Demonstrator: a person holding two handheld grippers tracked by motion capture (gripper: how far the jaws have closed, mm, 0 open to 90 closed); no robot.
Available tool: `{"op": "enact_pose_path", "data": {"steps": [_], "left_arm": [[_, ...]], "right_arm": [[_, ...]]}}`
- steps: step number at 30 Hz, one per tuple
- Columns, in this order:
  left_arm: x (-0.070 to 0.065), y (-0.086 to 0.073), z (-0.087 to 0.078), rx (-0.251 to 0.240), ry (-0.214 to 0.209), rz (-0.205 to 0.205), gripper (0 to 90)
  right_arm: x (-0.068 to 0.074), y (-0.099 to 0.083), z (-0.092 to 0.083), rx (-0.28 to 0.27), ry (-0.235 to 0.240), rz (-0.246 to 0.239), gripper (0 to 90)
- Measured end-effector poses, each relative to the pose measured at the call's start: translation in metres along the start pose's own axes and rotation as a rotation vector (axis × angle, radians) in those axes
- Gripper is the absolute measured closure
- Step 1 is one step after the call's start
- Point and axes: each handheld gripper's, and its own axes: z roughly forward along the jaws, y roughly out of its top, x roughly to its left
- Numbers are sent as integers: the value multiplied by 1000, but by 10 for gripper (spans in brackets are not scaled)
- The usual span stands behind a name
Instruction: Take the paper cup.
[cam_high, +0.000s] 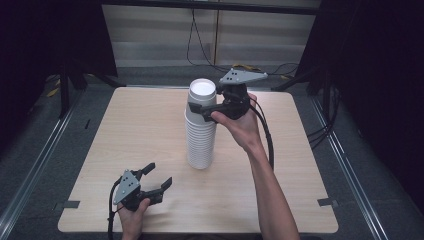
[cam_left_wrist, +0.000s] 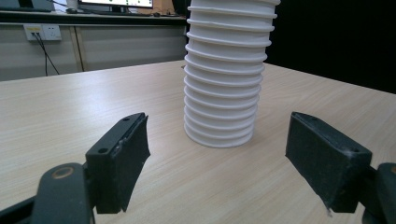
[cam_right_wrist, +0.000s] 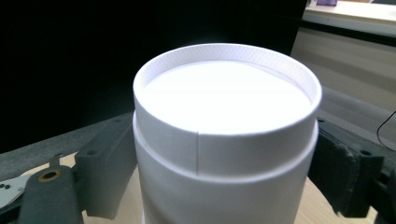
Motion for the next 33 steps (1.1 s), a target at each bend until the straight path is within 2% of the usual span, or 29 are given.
{"op": "enact_pose_path", "data": {"steps": [3,9,13,18,27,33], "left_arm": [[0,0,0,0,0,-2,212],[0,0,0,-2,1,-2,212],[0,0,0,-2,1,-2,212],[0,0,0,-3,1,-3,212],[1,0,0,-3,4,-8,212],[1,0,0,-2,-1,-3,212]], "right_arm": [[-2,3,1,25,14,3,168],[-2,5,0,44,16,-1,169],[-2,9,1,84,12,-2,183],[-2,13,2,110,11,-4,186],[1,17,2,127,-8,-27,195],[1,21,-1,105,-14,-27,196]]}}
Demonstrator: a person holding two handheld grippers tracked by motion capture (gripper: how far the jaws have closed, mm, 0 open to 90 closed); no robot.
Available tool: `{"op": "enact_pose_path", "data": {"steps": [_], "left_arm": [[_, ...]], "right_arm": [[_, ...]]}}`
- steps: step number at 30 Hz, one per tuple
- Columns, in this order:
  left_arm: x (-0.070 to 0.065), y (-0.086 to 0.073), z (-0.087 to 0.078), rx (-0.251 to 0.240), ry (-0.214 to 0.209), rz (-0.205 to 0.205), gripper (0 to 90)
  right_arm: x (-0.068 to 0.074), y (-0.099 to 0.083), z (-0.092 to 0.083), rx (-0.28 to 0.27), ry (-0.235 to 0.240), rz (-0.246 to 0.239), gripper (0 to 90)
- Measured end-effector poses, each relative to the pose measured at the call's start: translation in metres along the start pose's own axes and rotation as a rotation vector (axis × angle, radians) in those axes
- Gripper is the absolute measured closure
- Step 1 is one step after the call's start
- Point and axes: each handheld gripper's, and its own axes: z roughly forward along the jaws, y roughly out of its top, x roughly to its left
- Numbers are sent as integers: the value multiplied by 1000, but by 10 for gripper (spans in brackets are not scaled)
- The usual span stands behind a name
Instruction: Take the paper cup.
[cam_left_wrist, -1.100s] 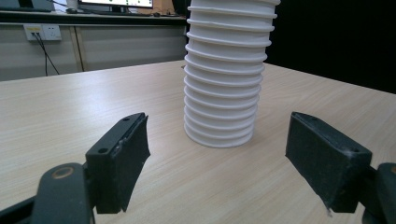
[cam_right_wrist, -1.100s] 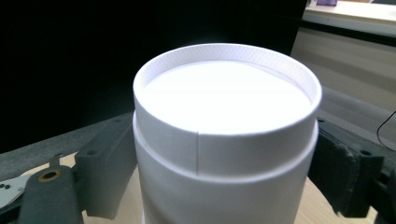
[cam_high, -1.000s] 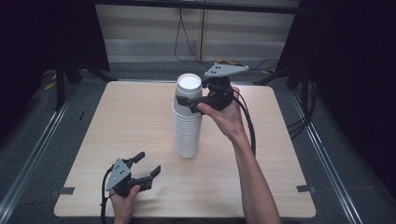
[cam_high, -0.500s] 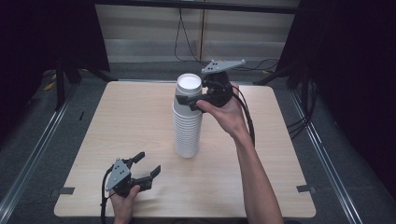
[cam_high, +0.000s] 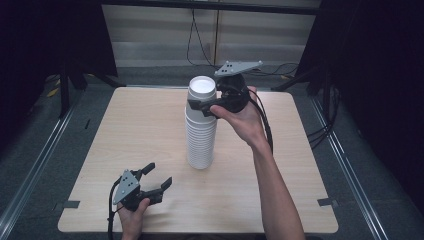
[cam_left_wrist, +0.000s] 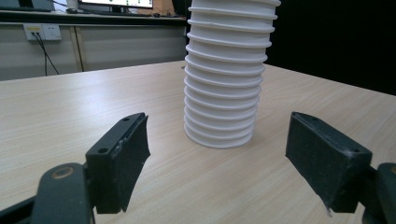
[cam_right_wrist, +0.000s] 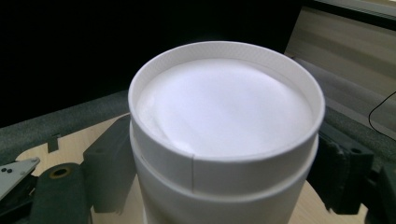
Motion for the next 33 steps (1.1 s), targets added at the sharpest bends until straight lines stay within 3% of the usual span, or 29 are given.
{"op": "enact_pose_path", "data": {"steps": [6,22,28,33], "left_arm": [[-1,0,0,1,3,3,212],[-1,0,1,5,-6,12,212],[-2,1,3,28,-7,23,212],[-1,1,3,29,-2,11,212]], "right_arm": [[-2,1,-1,-2,6,14,197],[-3,12,-11,-70,-9,25,200],[-3,13,-12,-91,-13,26,201],[-2,15,-15,-127,-20,26,201]]}}
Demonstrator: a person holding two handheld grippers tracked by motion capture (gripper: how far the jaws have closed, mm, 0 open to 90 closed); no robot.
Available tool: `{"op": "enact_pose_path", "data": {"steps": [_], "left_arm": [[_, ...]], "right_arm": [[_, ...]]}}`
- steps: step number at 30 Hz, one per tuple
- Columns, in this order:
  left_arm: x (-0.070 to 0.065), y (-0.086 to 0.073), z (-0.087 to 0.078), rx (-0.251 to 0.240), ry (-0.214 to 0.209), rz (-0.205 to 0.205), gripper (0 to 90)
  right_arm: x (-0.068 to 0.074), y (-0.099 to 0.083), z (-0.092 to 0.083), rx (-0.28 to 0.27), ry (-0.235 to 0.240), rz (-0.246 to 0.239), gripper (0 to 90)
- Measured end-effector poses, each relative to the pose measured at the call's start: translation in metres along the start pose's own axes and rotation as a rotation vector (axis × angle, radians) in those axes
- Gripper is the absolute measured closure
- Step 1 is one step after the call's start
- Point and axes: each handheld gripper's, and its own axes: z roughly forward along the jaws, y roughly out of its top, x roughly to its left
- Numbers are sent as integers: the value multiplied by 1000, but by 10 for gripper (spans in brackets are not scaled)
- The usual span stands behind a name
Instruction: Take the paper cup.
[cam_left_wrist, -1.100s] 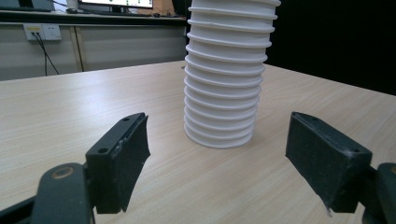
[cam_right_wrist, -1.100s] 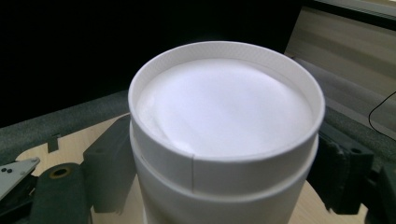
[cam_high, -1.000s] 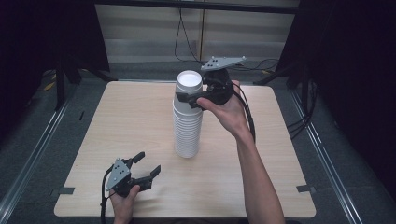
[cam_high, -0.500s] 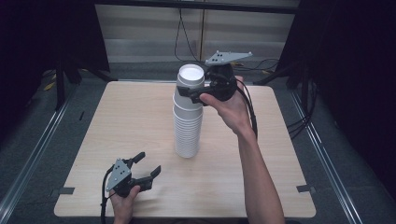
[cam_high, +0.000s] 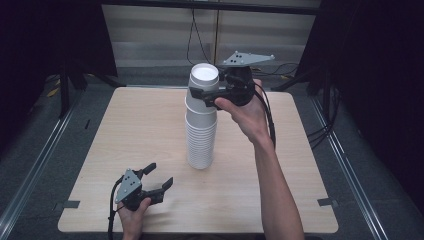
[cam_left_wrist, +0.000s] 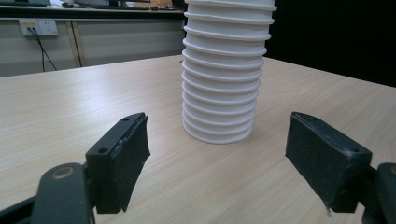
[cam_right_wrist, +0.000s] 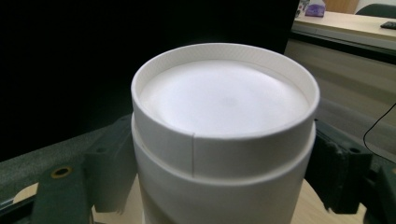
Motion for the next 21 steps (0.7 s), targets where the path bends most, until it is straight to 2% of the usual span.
{"op": "enact_pose_path", "data": {"steps": [9,14,18,21], "left_arm": [[-1,0,0,8,5,10,212],[0,0,0,7,12,-6,212],[-3,0,0,3,10,20,212],[-3,0,0,3,10,23,212]], "right_arm": [[-2,3,-4,-47,7,10,201],[-4,6,-7,-67,12,18,201],[-3,9,-11,-99,13,18,201],[-3,10,-14,-121,15,25,201]]}}
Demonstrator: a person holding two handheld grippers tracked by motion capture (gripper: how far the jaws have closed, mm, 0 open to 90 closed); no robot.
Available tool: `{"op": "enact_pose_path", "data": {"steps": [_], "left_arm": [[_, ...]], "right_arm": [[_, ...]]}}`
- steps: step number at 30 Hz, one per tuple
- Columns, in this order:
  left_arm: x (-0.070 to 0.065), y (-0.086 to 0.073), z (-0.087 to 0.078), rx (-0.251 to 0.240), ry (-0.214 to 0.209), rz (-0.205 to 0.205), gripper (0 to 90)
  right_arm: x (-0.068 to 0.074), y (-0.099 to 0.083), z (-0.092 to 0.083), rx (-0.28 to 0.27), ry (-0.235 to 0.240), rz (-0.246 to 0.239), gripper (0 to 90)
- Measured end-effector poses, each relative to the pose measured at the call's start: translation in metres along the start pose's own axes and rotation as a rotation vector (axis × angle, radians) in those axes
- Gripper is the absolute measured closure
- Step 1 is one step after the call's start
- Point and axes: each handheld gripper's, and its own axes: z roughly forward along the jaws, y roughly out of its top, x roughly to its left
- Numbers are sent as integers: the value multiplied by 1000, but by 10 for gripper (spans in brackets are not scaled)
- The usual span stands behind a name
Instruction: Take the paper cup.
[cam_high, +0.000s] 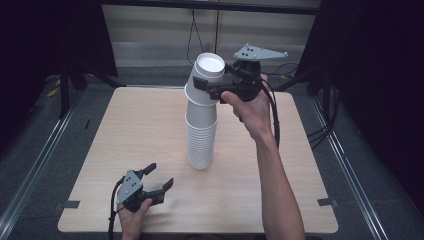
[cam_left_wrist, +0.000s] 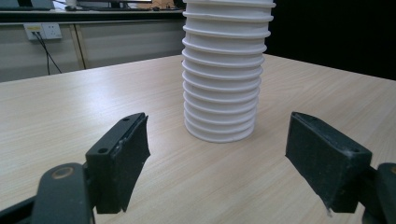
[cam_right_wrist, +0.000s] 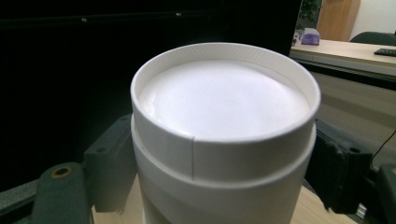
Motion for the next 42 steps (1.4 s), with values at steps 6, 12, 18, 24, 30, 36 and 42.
{"op": "enact_pose_path", "data": {"steps": [6,12,18,24,30,36,42], "left_arm": [[2,0,0,4,-9,-13,212],[1,0,0,2,2,-6,212],[0,0,0,0,-7,8,212],[0,0,0,1,-1,4,212],[0,0,0,2,-12,2,212],[0,0,0,5,-3,-6,212],[0,0,0,5,-4,-6,212]], "right_arm": [[0,0,-5,-26,20,11,201],[0,0,-10,-71,19,16,202],[1,1,-16,-114,44,2,202],[0,-2,-21,-168,51,7,202],[-1,-5,-29,-201,51,4,204],[1,-9,-40,-224,50,-3,204],[5,-13,-44,-221,30,-15,204]]}}
